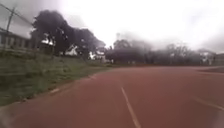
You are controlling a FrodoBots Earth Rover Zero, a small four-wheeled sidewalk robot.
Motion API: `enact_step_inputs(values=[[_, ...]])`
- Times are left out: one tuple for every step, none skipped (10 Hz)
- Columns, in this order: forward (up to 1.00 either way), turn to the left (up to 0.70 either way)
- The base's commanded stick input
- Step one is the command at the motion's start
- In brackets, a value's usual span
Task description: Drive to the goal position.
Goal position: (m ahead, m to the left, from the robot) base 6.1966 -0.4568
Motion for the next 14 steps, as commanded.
enact_step_inputs(values=[[0.70,0.01],[0.70,0.01],[0.70,-0.34],[0.70,-0.34],[0.70,-0.34],[0.70,-0.34],[0.70,-0.34],[0.70,-0.34],[0.70,-0.34],[0.70,-0.34],[0.70,-0.34],[0.70,0.01],[0.70,0.01],[0.70,0.01]])
